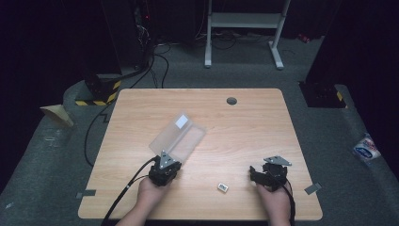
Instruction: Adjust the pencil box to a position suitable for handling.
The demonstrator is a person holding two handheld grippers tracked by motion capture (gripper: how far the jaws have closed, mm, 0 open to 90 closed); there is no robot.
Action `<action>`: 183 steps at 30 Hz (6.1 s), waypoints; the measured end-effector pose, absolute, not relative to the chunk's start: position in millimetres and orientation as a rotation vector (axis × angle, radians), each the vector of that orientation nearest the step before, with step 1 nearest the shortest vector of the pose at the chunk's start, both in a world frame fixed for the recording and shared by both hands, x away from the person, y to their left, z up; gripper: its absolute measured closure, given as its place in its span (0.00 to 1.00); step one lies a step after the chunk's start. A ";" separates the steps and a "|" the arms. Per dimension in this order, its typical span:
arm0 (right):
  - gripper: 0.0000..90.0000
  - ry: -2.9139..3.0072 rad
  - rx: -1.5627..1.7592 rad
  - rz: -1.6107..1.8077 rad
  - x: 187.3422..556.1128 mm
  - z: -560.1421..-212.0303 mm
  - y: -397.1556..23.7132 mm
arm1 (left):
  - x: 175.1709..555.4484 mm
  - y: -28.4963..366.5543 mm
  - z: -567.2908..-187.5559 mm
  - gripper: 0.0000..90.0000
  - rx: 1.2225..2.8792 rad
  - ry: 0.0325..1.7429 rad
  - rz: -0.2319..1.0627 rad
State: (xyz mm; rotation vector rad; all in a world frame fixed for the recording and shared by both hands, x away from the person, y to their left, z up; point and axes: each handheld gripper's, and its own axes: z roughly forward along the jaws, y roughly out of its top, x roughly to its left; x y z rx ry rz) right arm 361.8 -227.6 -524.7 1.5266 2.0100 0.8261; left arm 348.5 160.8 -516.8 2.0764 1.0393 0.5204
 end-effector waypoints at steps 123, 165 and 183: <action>0.21 1.996 1.540 0.830 359.2 -524.2 -226.0 | 359.6 191.4 -521.0 0.53 2.061 1.081 0.602; 0.21 1.996 1.540 0.830 359.2 -524.2 -226.0 | 331.3 262.7 -505.4 0.38 2.026 1.170 0.601; 0.22 2.012 1.531 0.859 358.4 -524.0 -228.8 | 319.5 287.1 -529.4 0.20 2.001 1.315 0.593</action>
